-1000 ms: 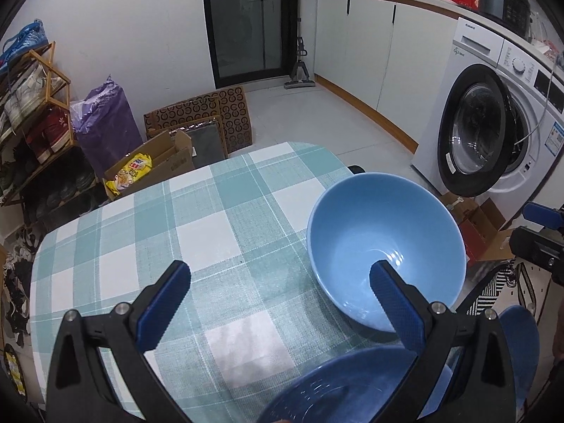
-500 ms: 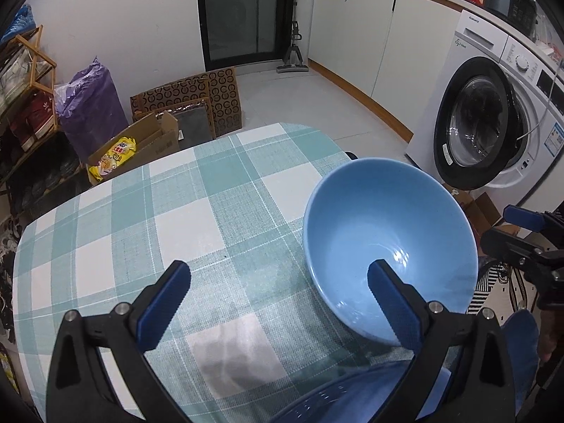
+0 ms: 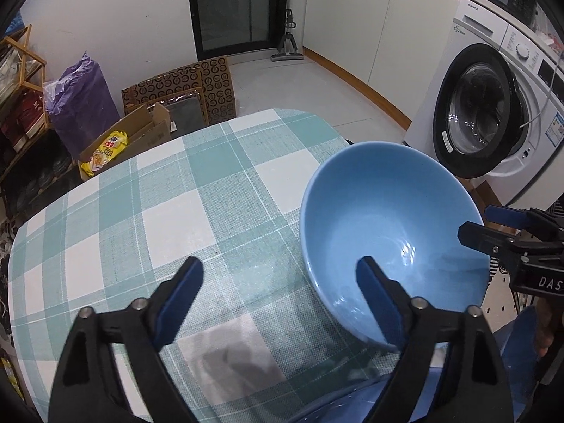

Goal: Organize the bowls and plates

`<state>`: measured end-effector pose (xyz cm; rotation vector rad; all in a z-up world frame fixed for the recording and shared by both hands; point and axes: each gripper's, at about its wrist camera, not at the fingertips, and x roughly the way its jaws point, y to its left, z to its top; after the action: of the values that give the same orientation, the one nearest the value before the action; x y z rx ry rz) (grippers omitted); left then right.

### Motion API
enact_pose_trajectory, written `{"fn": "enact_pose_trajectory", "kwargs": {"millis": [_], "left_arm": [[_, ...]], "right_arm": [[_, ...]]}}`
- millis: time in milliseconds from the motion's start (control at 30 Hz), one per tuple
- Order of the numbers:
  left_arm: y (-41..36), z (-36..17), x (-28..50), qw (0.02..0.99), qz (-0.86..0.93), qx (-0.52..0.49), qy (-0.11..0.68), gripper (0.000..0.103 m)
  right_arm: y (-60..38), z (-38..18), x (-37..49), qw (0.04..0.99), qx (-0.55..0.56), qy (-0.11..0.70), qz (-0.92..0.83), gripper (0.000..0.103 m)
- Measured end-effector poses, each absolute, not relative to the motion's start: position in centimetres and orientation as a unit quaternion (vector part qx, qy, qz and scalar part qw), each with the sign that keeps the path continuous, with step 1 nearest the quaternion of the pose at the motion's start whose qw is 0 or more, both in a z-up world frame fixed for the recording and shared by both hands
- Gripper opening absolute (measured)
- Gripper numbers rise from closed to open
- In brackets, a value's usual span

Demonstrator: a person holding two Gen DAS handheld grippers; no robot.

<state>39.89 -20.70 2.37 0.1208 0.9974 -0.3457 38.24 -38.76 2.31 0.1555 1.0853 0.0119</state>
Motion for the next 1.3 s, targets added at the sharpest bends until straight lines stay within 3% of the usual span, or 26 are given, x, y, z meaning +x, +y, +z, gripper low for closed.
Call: {"fn": "enact_pose_trajectory", "kwargs": {"millis": [67, 133, 267, 333, 600, 733, 1300], "left_arm": [[-20.8, 2.2, 40.0, 0.859, -0.168, 0.058, 0.479, 0.078], [-21.0, 2.0, 40.0, 0.856, -0.173, 0.058, 0.483, 0.061], [-21.2, 2.1, 39.7, 0.857, -0.183, 0.059, 0.478, 0.046], [-21.2, 2.2, 39.7, 0.857, -0.186, 0.057, 0.476, 0.036], [-21.8, 2.3, 39.4, 0.856, -0.200, 0.065, 0.472, 0.020], [-22.0, 2.4, 39.2, 0.856, -0.206, 0.066, 0.470, 0.014], [-22.1, 2.6, 39.1, 0.859, -0.201, 0.066, 0.467, 0.012]], "right_arm": [[-38.8, 2.0, 38.4, 0.851, 0.074, 0.519, 0.008, 0.071], [-38.7, 1.8, 38.4, 0.849, 0.072, 0.523, 0.011, 0.066], [-38.3, 1.6, 38.4, 0.850, 0.068, 0.522, 0.019, 0.062], [-38.1, 1.6, 38.4, 0.849, 0.066, 0.523, 0.026, 0.054], [-37.7, 1.5, 38.1, 0.851, 0.061, 0.521, 0.030, 0.029], [-37.3, 1.7, 38.0, 0.854, 0.052, 0.516, 0.030, 0.016], [-37.3, 2.0, 37.9, 0.859, 0.039, 0.509, 0.024, 0.016]]}}
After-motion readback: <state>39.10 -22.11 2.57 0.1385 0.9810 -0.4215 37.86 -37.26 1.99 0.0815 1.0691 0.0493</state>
